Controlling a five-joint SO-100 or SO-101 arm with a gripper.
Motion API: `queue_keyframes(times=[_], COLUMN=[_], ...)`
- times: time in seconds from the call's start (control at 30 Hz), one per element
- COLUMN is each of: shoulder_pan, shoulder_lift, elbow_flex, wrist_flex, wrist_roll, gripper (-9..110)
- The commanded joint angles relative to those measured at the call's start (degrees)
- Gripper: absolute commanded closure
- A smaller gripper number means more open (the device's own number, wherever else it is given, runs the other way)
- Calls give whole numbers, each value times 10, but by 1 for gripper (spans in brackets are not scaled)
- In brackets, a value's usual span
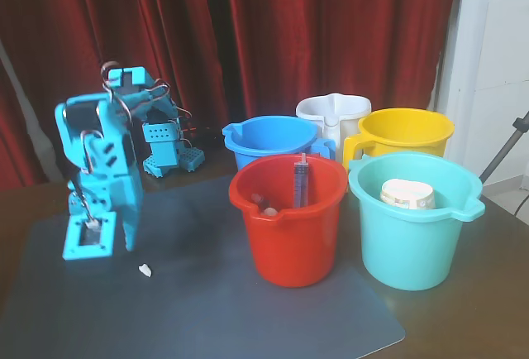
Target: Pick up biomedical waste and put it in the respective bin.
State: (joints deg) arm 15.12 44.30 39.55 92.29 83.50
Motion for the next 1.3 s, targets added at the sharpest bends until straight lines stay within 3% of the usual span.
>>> queue_keyframes(times=[0.0, 0.13, 0.23, 0.4, 0.67, 0.87, 1.27], shoulder_pan=[-7, -16, -57, -62, -58, -57, -56], shoulder_lift=[47, 42, -7, -33, -33, -39, -43], elbow_flex=[3, 6, -4, -5, -4, -3, 7], wrist_flex=[191, 180, 148, 98, 93, 92, 37], wrist_roll=[4, -60, -250, -386, -397, -418, -419], gripper=[76, 79, 94, 102, 102, 86, 86])
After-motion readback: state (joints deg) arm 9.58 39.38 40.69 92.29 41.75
